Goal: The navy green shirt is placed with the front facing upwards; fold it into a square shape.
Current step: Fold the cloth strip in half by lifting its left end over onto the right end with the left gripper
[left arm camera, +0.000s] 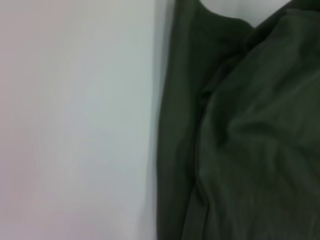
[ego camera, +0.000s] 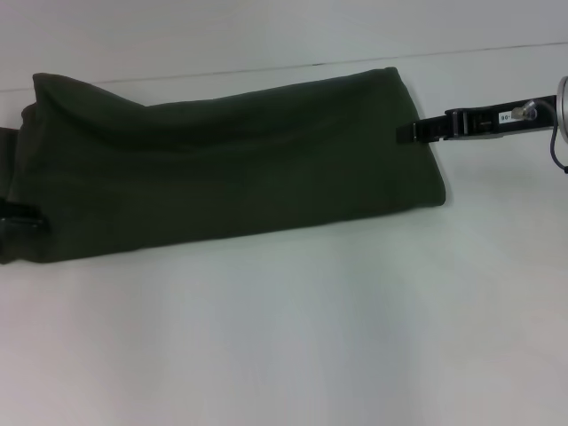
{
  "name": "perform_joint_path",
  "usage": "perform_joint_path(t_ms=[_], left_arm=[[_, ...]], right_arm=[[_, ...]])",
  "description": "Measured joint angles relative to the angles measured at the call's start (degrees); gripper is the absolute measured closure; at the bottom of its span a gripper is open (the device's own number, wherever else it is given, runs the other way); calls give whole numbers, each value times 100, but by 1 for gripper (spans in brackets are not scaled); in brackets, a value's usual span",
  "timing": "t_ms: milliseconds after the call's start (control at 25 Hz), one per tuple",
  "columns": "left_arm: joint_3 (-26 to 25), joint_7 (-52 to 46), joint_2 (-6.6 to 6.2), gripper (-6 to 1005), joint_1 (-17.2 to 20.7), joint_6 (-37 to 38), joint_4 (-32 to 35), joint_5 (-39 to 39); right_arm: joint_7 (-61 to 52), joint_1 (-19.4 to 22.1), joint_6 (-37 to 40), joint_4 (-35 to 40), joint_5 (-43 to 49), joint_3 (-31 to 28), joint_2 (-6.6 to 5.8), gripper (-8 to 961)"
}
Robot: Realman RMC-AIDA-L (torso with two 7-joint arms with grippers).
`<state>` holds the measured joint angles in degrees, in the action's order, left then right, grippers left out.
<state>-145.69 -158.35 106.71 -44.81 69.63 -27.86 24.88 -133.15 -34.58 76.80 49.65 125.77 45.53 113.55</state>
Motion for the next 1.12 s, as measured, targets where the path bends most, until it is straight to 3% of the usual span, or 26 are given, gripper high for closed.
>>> perform_joint_path(t_ms=[480,920,1120], left_arm=[[101,30,-51,282,-10,36,-104,-133],[341,29,-31,721,-96,41,-70,-168],[386,30,-36,845,-96,112,-113,-144]], right_arm=[[-1,39,2,-45,0,-40,-9,384],[-1,42,2,-43,0,-80,-47,384],[-214,50,33,-53,417,-90,-131,384]])
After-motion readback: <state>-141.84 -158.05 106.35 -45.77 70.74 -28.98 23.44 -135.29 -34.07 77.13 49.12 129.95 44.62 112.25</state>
